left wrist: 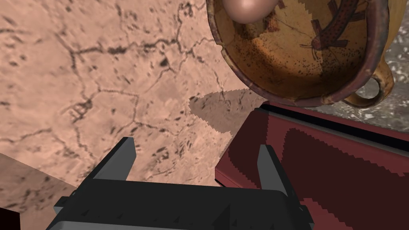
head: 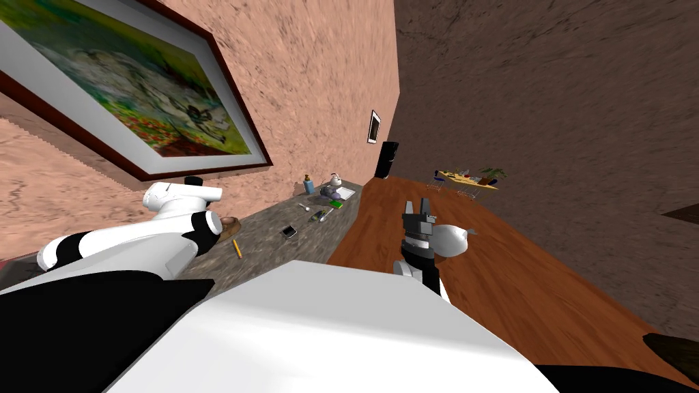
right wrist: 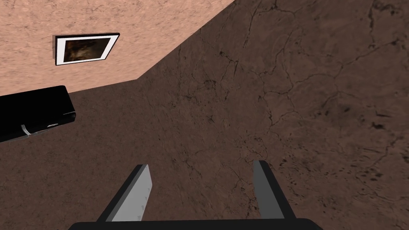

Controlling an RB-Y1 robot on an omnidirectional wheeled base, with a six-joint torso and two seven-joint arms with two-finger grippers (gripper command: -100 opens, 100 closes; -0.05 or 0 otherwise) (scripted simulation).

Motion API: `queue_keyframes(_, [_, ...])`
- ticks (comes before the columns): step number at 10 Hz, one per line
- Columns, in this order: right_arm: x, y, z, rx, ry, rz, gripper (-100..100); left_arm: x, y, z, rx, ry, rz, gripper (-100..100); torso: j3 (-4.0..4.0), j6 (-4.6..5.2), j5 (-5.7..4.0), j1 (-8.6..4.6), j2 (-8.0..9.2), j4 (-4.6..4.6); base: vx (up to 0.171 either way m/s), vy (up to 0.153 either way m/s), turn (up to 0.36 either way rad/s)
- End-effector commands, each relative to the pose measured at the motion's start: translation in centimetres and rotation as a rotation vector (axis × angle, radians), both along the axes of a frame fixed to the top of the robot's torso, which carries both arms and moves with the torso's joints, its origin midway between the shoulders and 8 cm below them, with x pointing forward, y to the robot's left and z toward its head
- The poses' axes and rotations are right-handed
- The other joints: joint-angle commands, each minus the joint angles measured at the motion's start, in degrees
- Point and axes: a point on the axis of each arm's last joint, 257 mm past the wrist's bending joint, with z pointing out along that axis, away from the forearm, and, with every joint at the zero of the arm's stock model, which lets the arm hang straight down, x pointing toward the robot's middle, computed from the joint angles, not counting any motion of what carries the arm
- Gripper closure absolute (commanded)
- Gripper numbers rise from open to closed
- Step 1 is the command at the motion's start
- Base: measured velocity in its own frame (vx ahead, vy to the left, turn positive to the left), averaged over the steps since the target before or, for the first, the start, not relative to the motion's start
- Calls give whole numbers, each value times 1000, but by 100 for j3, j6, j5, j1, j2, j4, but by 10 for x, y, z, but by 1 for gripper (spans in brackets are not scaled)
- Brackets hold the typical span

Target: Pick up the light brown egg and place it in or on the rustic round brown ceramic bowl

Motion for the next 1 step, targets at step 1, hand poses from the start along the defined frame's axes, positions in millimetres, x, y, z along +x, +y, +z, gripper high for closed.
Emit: queue_keyframes(1, [0, 0, 0, 0, 0, 0, 0, 0, 0, 0, 0, 0, 0, 0, 0, 0, 0, 0, 0, 0, 0, 0, 0])
